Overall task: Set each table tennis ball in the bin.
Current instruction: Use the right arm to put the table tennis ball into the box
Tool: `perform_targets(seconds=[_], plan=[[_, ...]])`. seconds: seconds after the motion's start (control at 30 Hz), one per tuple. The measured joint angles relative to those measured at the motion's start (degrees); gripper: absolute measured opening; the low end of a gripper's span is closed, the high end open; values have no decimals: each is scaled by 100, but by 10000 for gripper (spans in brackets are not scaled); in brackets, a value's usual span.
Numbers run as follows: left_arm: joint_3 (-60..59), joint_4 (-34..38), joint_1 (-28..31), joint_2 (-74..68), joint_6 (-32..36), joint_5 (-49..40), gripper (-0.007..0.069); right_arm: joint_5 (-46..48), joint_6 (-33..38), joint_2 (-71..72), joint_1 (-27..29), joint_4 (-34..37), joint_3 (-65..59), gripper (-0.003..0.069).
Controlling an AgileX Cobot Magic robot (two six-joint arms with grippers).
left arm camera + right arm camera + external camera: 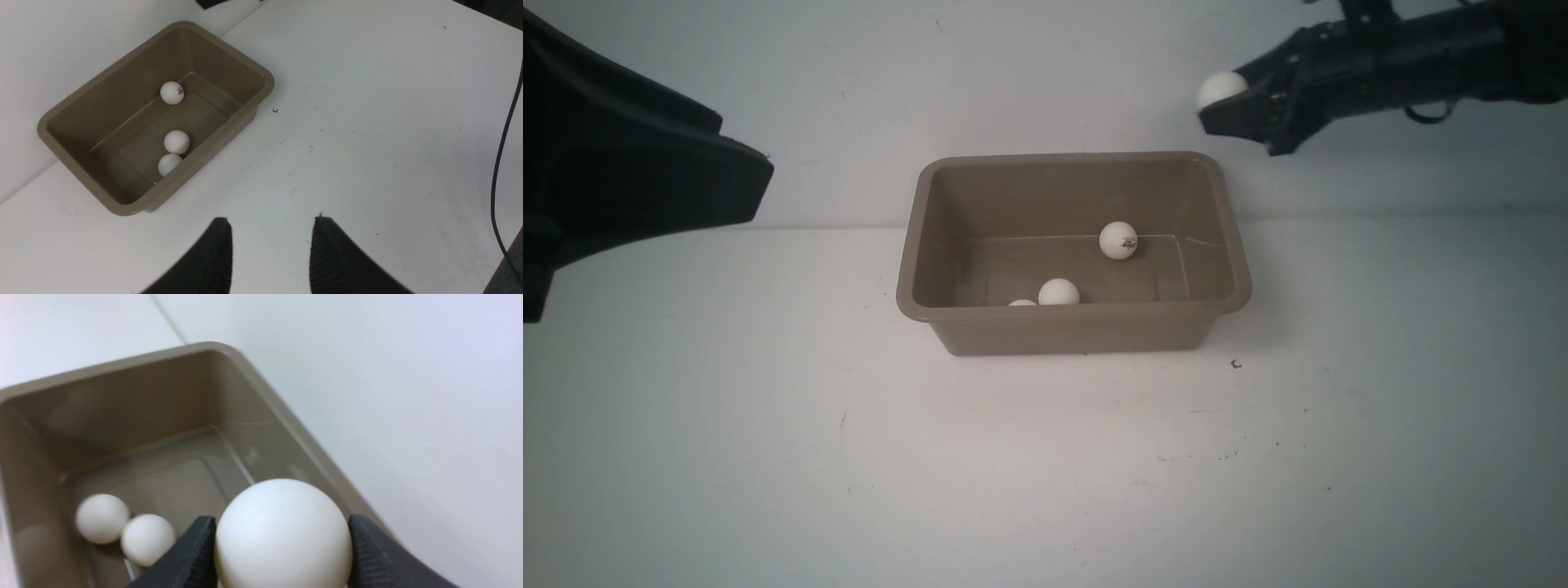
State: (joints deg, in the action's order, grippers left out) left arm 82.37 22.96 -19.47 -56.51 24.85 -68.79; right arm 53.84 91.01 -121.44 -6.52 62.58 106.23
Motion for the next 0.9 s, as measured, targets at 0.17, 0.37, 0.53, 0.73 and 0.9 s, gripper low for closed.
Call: perform_targets(seconds=[0.17,0.37,0.53,0.73,0.9], plan=[[0,-182,0,0,0,-237,247,-257,-5,-197,-568,-405,0,364],[0,-240,0,0,0,-345,247,-331,-49,-600,-740,-431,0,364],[0,-240,0,67,0,-345,247,-439,-260,-922,-740,-407,0,368],[0,-245,0,315,0,-345,247,-462,-590,-983,-740,-400,-7,426],[0,-251,0,682,-11,-393,247,-436,-894,-983,-740,-400,-7,435]])
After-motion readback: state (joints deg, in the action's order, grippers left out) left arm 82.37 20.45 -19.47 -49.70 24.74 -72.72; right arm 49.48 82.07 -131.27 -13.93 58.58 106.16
